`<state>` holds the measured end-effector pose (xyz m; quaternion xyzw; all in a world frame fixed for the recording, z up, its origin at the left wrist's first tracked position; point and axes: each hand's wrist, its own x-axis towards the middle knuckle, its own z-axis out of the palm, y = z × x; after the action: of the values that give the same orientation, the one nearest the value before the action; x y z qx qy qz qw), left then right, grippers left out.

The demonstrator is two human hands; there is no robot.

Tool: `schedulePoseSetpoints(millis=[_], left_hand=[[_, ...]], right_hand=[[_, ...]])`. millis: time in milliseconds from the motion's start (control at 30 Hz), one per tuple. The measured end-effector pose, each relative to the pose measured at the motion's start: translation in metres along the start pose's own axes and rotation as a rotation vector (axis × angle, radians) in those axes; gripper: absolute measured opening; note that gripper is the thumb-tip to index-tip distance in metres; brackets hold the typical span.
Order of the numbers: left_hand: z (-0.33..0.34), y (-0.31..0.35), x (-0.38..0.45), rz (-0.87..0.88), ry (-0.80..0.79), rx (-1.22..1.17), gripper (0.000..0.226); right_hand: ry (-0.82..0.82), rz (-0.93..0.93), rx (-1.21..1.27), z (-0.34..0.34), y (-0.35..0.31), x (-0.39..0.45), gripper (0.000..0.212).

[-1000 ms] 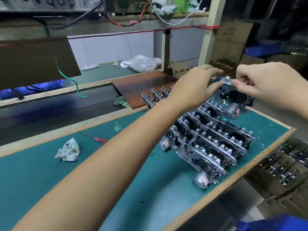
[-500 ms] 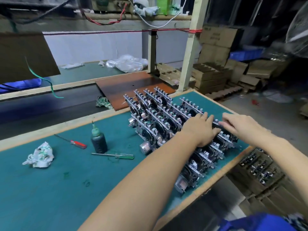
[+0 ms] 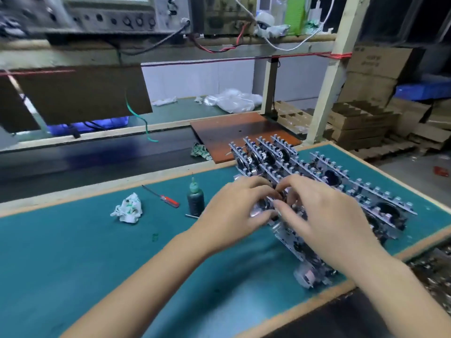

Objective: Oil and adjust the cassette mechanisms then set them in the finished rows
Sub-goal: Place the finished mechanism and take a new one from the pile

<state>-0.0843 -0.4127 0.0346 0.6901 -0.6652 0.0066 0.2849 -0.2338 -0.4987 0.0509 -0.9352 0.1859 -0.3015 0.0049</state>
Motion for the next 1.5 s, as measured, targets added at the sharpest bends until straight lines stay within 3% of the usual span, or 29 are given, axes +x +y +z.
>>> schedulePoseSetpoints(millis=[67,233,467,533,833,1033,1167,1233,1367,1500], left_hand=[[-0.021,-0.027,-0.052,-0.166,0.025,-0.025,0.021],[-0.062,-0.079,-0.177,-0.552,0.060,0.022,0.015],[-0.125,-0.092,-0.321,-0.903,0.196,0.168,0.024],[-0.144,-0.094,-0.348,-0.939,0.240,0.297,0.019],[-0.217,-0.104,-0.435,-1.233,0.346,0.832,0.039],[-0.245,-0.116,-0.455,-1.315,0.305,0.747,0.038],[-0.257,-0.131,-0.446,-1.339,0.375,0.584,0.052],[-0.263,-0.143,-0.438,-1.369,0.413,0.504,0.062],[-0.263,-0.169,-0.423,-1.375,0.422,0.378,0.072],[-0.260,-0.191,-0.414,-1.374,0.392,0.435,0.058]], right_hand=[[-0.029,-0.055,0.163,0.021,-0.043,0.003,0.018],[-0.351,-0.284,0.379,0.089,-0.143,0.015,0.026],[-0.617,-0.572,0.576,0.152,-0.279,0.025,0.025],[-0.648,-0.635,0.603,0.161,-0.311,0.028,0.027],[-0.789,-0.730,0.722,0.179,-0.451,0.042,0.041],[-0.808,-0.634,0.859,0.168,-0.522,0.053,0.047],[-0.495,-0.529,0.781,0.169,-0.543,0.070,0.039],[-0.393,-0.574,0.645,0.174,-0.543,0.081,0.032],[-0.540,-0.701,0.406,0.193,-0.535,0.097,0.034],[-0.719,-0.742,0.392,0.203,-0.526,0.103,0.041]])
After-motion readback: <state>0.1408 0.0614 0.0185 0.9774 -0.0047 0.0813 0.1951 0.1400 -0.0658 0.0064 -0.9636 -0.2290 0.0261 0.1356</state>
